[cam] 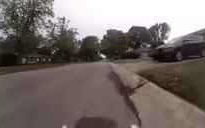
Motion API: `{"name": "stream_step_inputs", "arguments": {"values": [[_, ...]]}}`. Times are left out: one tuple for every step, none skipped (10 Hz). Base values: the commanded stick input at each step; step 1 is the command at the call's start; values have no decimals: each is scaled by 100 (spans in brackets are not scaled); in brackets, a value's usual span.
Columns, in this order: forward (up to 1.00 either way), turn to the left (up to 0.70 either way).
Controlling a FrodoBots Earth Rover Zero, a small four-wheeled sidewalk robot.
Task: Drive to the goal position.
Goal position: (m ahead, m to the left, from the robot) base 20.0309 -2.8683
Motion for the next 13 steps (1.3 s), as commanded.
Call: {"name": "stream_step_inputs", "arguments": {"values": [[100, 0], [100, 0], [100, 0], [100, 0], [100, 0], [100, 0], [100, 0], [100, 0], [100, 0], [100, 0], [100, 0], [100, 0], [100, 0]]}}
